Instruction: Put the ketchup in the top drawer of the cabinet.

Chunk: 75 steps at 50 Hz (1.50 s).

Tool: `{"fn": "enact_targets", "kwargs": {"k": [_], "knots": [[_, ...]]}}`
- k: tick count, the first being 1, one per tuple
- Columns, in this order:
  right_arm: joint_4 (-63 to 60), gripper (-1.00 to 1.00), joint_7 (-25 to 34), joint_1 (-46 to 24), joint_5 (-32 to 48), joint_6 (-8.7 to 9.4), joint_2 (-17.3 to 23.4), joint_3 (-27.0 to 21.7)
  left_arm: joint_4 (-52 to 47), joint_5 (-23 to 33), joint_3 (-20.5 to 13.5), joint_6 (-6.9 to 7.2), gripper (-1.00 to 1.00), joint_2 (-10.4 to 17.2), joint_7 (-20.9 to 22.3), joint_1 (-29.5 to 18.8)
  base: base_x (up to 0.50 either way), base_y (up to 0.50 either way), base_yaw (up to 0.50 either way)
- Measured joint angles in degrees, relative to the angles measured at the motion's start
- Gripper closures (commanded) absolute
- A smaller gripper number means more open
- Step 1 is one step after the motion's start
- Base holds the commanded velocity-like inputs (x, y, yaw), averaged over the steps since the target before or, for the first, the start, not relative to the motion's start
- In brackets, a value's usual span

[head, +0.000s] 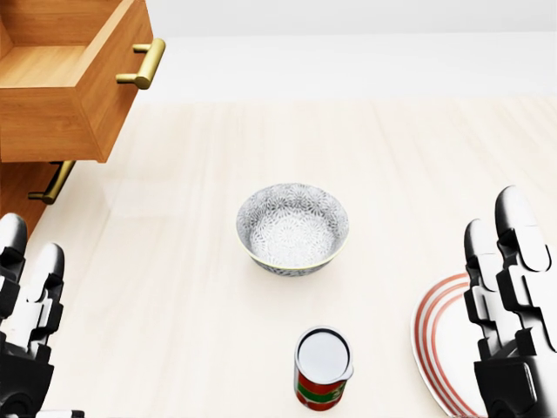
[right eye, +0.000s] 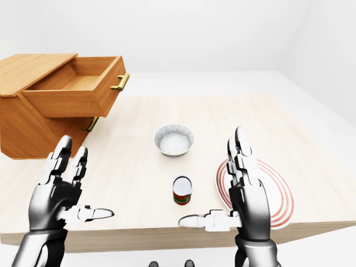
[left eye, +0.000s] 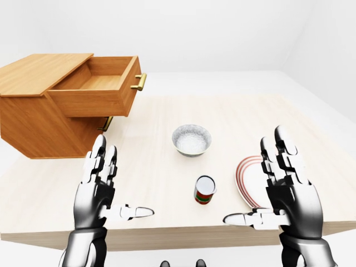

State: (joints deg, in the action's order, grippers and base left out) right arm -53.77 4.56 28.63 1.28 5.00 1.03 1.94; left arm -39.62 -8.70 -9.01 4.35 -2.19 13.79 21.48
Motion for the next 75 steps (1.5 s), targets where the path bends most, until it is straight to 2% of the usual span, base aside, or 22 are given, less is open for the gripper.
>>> {"fn": "enact_targets", "kwargs": {"k": [13, 24, 38, 75], "knots": [[0.0, -1.00, 0.9, -0.1, -0.5, 0.00, -0.6, -0.8, 0.7, -0.3, -0.2, -0.86, -1.00, -0.2, 0.6, 0.2, 0.50, 0.00, 0.00], [0.1, -1.00, 0.8, -0.2, -0.5, 0.00, -0.9, -1.3, 0.9, -0.7, -0.4, -0.94, -1.00, -0.2, 0.8, 0.4, 0.50, 0.00, 0.00], [0.1, -1.00, -0.2, -0.7, 0.5, 0.00, -1.1, -1.4, 0.6, -0.8, -0.6, -0.62, -1.00, -0.2, 0.9, 0.5, 0.03, 0.02, 0.00], [1.0, -1.00, -0.9, -1.1, 1.8, 0.00, -1.2, -1.4, 0.0, -0.9, -0.8, -0.11, -1.00, -0.3, 1.1, 0.8, 0.10, 0.50, 0.00]]}}
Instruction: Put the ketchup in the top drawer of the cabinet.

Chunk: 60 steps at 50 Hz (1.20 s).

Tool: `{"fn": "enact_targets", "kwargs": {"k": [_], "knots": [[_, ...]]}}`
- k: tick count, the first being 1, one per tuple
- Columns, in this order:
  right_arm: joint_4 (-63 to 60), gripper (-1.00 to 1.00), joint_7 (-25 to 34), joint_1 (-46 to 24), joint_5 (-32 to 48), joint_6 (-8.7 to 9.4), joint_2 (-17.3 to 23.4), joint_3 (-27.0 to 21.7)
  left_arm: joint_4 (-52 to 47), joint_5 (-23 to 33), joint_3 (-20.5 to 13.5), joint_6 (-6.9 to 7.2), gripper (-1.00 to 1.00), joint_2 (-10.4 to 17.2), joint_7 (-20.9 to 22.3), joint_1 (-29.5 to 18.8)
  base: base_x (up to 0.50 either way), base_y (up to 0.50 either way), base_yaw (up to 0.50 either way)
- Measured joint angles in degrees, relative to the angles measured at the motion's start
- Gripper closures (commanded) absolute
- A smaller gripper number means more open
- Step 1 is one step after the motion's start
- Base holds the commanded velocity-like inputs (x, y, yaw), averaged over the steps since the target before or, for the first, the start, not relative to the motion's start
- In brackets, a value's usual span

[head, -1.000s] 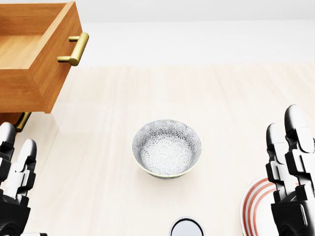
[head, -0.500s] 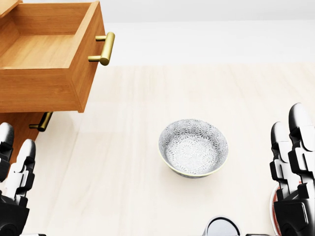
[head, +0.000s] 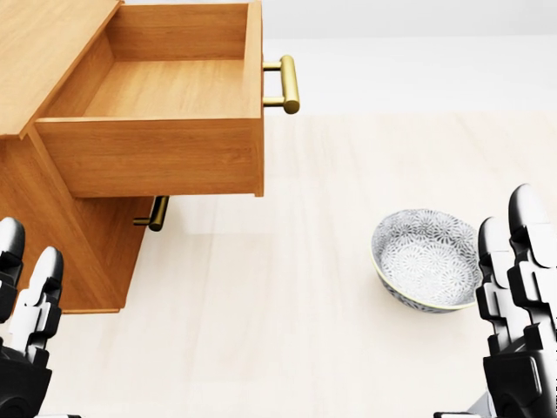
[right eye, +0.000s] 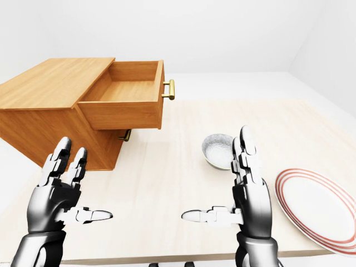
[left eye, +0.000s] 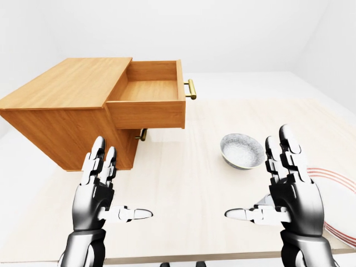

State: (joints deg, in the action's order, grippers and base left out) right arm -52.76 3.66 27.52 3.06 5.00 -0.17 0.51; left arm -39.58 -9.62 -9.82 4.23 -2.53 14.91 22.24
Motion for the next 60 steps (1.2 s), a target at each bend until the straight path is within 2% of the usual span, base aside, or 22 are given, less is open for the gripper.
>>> {"fn": "enact_targets", "kwargs": {"k": [19, 50, 57, 60], "knots": [[0.2, -1.00, -0.1, -0.2, 0.1, 0.00, 0.0, -0.1, 0.0, -0.2, -0.2, 0.07, -1.00, 0.0, 0.2, -0.1, 0.11, 0.50, 0.00], [-0.1, -1.00, 1.1, -0.2, -3.8, 0.00, -0.9, -2.3, -0.1, -0.4, -0.4, 0.26, -1.00, 0.0, 0.3, -0.2, 0.07, 0.00, 0.00], [-6.1, -1.00, 3.7, -0.2, -3.7, 0.00, -0.6, -5.9, -0.6, -0.5, -0.5, 0.54, -1.00, -0.1, 0.3, 0.0, 0.00, 0.00, 0.00], [-7.2, -1.00, 4.0, -0.6, -5.6, 0.00, 1.8, -8.8, -0.8, -0.7, -0.8, 0.77, -1.00, -0.1, 0.4, 0.0, 0.00, 0.00, 0.00]]}}
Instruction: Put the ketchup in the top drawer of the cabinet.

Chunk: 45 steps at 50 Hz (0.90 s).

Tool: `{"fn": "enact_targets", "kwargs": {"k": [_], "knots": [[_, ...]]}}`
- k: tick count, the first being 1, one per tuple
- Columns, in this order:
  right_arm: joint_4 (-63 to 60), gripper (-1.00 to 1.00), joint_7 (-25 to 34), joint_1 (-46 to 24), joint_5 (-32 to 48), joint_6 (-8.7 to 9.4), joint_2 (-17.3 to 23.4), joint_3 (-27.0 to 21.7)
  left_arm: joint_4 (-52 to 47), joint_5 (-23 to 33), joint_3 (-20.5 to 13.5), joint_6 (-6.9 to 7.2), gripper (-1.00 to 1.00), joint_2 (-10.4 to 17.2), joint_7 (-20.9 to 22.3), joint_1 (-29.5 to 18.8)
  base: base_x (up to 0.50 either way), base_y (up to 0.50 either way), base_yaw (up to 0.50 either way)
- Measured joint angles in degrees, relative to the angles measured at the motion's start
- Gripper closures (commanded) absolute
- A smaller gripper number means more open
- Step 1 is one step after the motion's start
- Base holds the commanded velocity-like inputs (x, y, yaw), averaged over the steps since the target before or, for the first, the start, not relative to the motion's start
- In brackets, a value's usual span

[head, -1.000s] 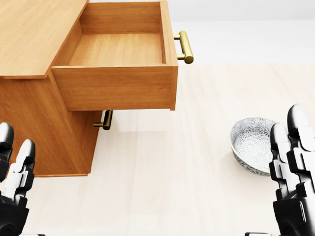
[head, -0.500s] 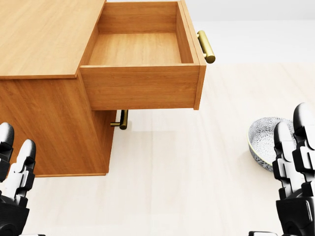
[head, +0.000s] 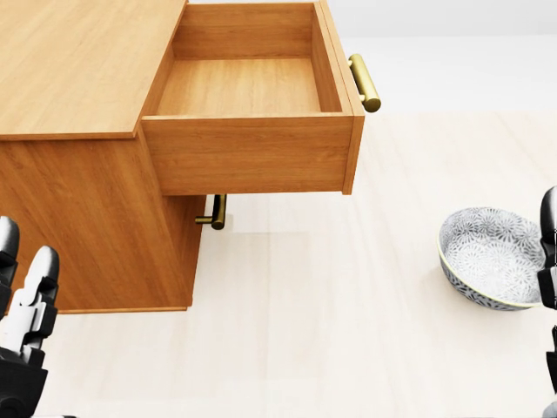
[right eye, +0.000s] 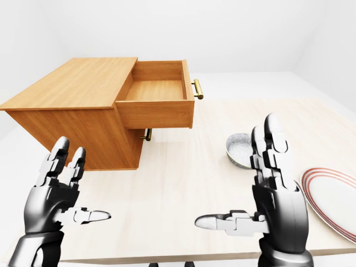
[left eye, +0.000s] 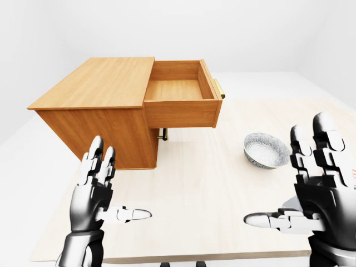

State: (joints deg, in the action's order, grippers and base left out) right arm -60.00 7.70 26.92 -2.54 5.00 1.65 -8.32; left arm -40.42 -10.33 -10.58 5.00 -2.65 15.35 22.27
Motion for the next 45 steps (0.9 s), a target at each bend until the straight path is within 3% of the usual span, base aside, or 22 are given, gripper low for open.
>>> {"fn": "enact_targets", "kwargs": {"k": [2, 5, 11, 18, 22, 26, 30, 35, 45], "knots": [[0.0, -1.00, -2.0, 0.4, -4.3, 0.00, 4.4, -2.7, -0.2, -0.1, -0.2, 0.00, -1.00, 0.0, 0.1, 0.0, 0.00, 0.00, 0.00], [0.0, -1.00, -7.4, 2.6, -14.6, 0.00, 14.4, -9.8, -0.7, -0.3, -0.4, 0.00, -1.00, -0.1, 0.2, 0.2, 0.00, 0.00, 0.00], [0.0, -1.00, -14.2, 3.1, -35.2, 0.00, 29.7, -29.1, -1.1, -0.2, -0.4, 0.00, -1.00, -0.4, 0.5, 0.5, 0.00, 0.00, 0.00], [0.0, -1.00, -19.5, -4.6, -59.3, 0.00, 40.2, -51.5, -1.2, 0.1, -0.1, 0.00, -1.00, -0.5, 0.5, 0.7, 0.00, 0.00, 0.00], [0.0, -1.00, -20.9, -8.0, -71.1, 0.00, 45.0, -61.2, -1.2, 0.1, 0.0, 0.00, -1.00, -0.5, 0.5, 0.8, 0.00, 0.00, 0.00], [0.0, -1.00, -19.9, -10.6, -77.7, 0.00, 48.7, -68.3, -1.2, 0.2, 0.0, 0.00, -1.00, -0.5, 0.5, 0.8, 0.00, 0.00, 0.00], [0.0, -1.00, -16.2, -12.7, -79.2, 0.00, 50.9, -73.0, -1.1, 0.2, 0.1, -0.04, -1.00, -0.5, 0.5, 0.8, 0.00, 0.00, 0.00], [0.0, -1.00, -7.9, -14.2, -74.9, 0.00, 52.1, -76.1, -1.0, 0.3, 0.2, -0.13, -1.00, -0.5, 0.4, 0.9, 0.00, 0.00, 0.00], [0.0, -1.00, 16.4, -13.9, -52.3, 0.00, 52.8, -76.6, -0.9, 0.3, 0.3, -0.33, -1.00, -0.4, 0.4, 0.9, 0.00, 0.00, 0.00]]}}
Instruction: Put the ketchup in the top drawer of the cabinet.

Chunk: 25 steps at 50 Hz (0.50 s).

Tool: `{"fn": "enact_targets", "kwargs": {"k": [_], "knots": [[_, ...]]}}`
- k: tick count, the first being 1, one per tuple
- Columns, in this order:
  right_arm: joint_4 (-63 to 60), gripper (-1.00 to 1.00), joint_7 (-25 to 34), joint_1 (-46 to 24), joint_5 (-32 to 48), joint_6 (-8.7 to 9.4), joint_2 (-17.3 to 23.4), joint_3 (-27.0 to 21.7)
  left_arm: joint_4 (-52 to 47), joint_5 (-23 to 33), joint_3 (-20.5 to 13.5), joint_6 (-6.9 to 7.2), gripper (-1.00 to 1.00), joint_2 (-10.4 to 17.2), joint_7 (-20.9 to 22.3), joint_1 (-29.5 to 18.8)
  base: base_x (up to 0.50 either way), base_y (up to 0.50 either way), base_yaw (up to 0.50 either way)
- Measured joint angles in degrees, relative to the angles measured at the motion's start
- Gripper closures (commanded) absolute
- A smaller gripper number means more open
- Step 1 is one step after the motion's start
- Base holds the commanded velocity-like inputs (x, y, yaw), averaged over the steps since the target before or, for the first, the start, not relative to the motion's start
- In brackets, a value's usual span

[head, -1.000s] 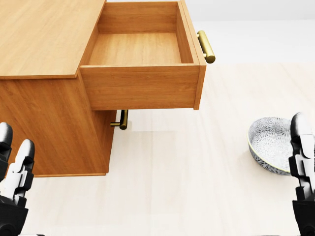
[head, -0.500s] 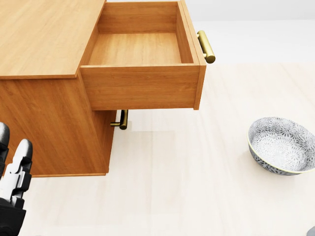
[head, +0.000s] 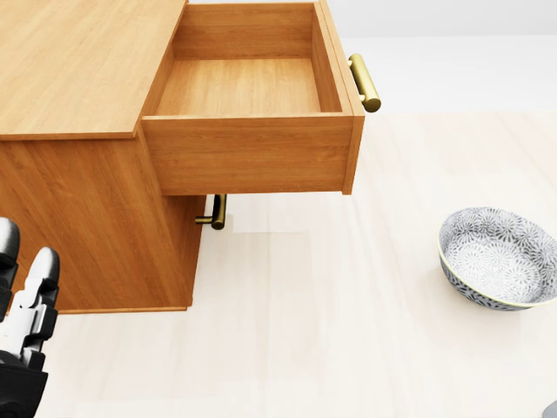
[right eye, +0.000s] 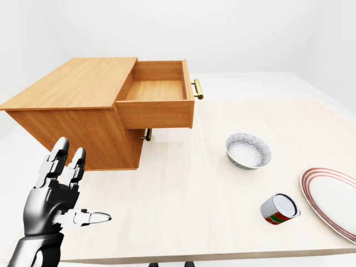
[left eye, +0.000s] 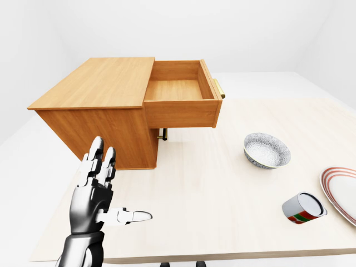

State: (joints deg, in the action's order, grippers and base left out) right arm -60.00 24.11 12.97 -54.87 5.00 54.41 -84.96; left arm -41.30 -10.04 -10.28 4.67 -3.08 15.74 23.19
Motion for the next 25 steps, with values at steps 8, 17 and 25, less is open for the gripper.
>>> {"fn": "enact_targets", "kwargs": {"k": [8, 17, 25], "knots": [[0.0, -1.00, 15.9, 0.9, 26.7, 0.00, -1.7, 5.1, 0.3, 0.0, 0.1, -0.26, -1.00, 0.1, 0.0, -0.1, 0.00, 0.00, 0.00], [0.0, -1.00, 15.9, 0.5, 56.8, 0.00, -6.0, 12.0, 0.6, 0.1, 0.2, -0.53, -1.00, 0.1, -0.1, -0.1, 0.00, 0.00, 0.00], [0.5, -1.00, 15.9, -1.1, 73.9, 0.00, -9.3, 16.5, 0.7, 0.1, 0.3, -0.58, -1.00, 0.1, -0.2, -0.1, 0.00, 0.00, 0.00]]}}
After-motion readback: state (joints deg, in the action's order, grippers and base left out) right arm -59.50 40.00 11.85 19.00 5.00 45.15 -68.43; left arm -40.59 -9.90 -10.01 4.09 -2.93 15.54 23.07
